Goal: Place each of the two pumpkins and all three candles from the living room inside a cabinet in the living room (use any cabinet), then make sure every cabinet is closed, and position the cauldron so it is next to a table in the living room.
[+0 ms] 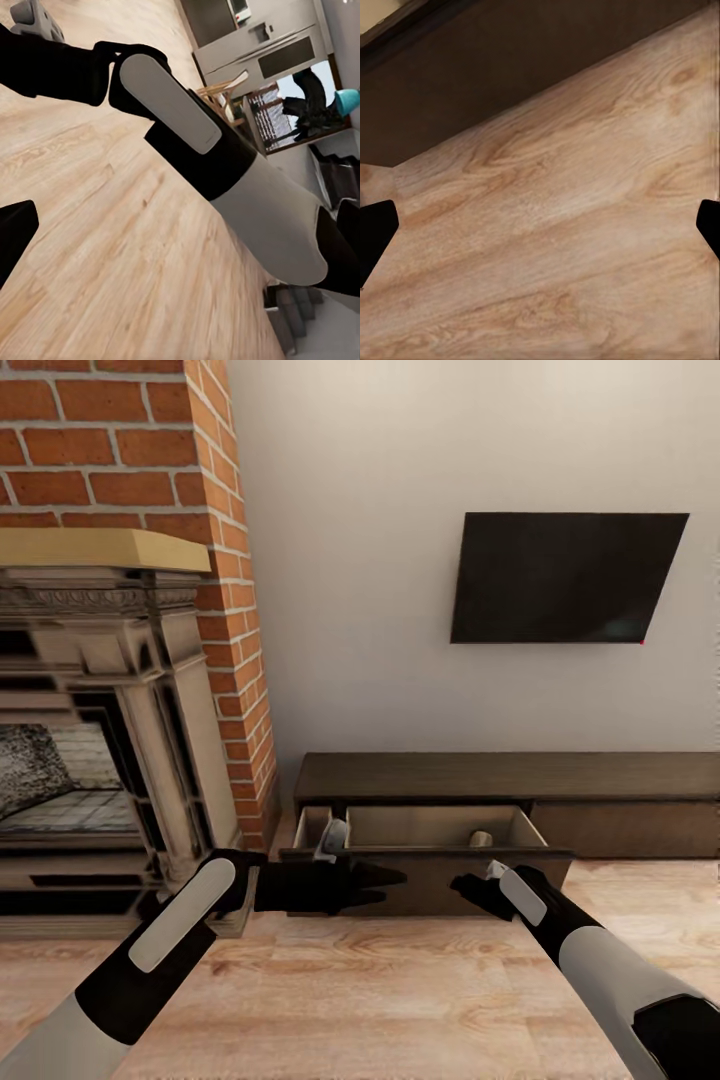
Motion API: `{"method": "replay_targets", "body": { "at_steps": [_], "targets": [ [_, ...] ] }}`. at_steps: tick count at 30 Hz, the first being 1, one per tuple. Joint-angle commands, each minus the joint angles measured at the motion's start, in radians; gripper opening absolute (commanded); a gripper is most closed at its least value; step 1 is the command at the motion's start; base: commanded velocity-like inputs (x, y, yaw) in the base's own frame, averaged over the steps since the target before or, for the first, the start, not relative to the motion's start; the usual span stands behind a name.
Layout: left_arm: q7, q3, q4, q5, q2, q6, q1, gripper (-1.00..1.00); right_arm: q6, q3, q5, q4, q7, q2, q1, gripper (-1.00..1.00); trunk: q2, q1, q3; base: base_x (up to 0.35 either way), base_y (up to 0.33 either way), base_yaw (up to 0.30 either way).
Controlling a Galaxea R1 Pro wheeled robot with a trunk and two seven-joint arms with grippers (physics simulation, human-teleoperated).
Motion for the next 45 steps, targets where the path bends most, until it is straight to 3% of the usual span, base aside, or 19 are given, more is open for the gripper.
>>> {"method": "replay_targets", "body": {
  "at_steps": [1, 15, 20, 22, 24, 27, 29, 32, 34, 37, 38, 40, 42, 45],
  "targets": [
    [0.003, -0.001, 0.0, 0.001, 0.001, 0.001, -0.001, 1.0, 0.002, 0.007, -0.01, -0.002, -0.008, -0.001, 0.0, 1.0, -0.001, 0.0, -0.001, -0.11, -0.3, 0.027],
    [0.002, -0.01, 0.0, -0.04, -0.001, -0.006, -0.001, 1.0, 0.002, 0.007, -0.009, -0.002, -0.007, -0.004, 0.0, 1.0, -0.001, 0.0, -0.001, -0.015, -0.317, 0.083],
    [0.004, -0.011, 0.007, -0.131, -0.002, -0.052, -0.001, 1.0, 0.002, 0.007, -0.008, -0.002, -0.005, -0.006, 0.0, 1.0, -0.001, 0.0, -0.001, 0.0, -0.199, 0.003],
    [0.004, -0.01, 0.02, -0.139, -0.002, -0.055, -0.001, 1.0, 0.002, 0.007, -0.008, -0.002, -0.005, -0.006, 0.0, 1.0, -0.001, 0.0, -0.001, 0.0, -0.018, 0.0],
    [0.009, -0.008, 0.028, -0.173, -0.002, -0.056, -0.001, 1.0, 0.002, 0.007, -0.007, -0.002, -0.005, -0.006, 0.0, 1.0, -0.001, 0.0, -0.001, 0.0, -0.006, 0.0],
    [0.078, -0.002, 0.035, -0.24, -0.003, -0.063, -0.001, 1.0, 0.002, 0.007, -0.004, -0.002, -0.005, -0.006, 0.0, 1.0, -0.001, 0.0, -0.001, 0.0, -0.002, 0.0],
    [0.192, -0.005, 0.084, -0.268, -0.007, -0.128, -0.001, 1.0, 0.002, 0.007, -0.001, -0.002, -0.005, -0.006, 0.0, 1.0, -0.001, 0.0, -0.001, 0.0, 0.0, 0.0],
    [0.325, -0.015, 0.152, -0.28, -0.009, -0.228, -0.001, 1.0, 0.002, 0.008, 0.002, -0.002, -0.006, -0.005, 0.0, 1.0, -0.001, 0.0, -0.001, 0.0, 0.0, 0.0],
    [0.37, -0.035, 0.186, -0.297, -0.009, -0.277, -0.001, 1.0, 0.002, 0.01, 0.003, -0.002, -0.006, -0.004, 0.0, 1.0, -0.001, 0.0, -0.001, 0.0, 0.0, 0.0],
    [0.389, -0.084, 0.262, -0.419, -0.017, -0.371, -0.001, 1.0, 0.0, 0.013, 0.002, -0.002, -0.008, -0.003, 0.0, 1.0, -0.001, 0.0, -0.001, 0.0, 0.0, 0.0],
    [0.392, -0.106, 0.302, -0.498, -0.035, -0.426, -0.001, 1.0, 0.0, 0.013, 0.002, -0.002, -0.009, -0.002, 0.0, 1.0, -0.001, 0.0, -0.001, 0.0, 0.0, 0.0],
    [0.398, -0.121, 0.345, -0.573, -0.074, -0.483, -0.001, 1.0, 0.0, 0.014, 0.002, -0.002, -0.012, -0.002, 0.0, 1.0, -0.001, 0.0, -0.001, 0.0, 0.0, 0.0],
    [0.401, -0.13, 0.415, -0.621, -0.115, -0.514, -0.001, 1.0, -0.004, 0.015, 0.002, -0.002, -0.011, 0.0, 0.0, 1.0, -0.001, 0.0, -0.001, 0.0, 0.0, 0.0],
    [0.391, -0.135, 0.524, -0.639, -0.131, -0.587, -0.001, 1.0, -0.015, 0.013, 0.002, -0.004, -0.005, -0.001, 0.0, 1.0, -0.001, 0.0, -0.001, 0.0, 0.0, 0.0]
  ]
}}
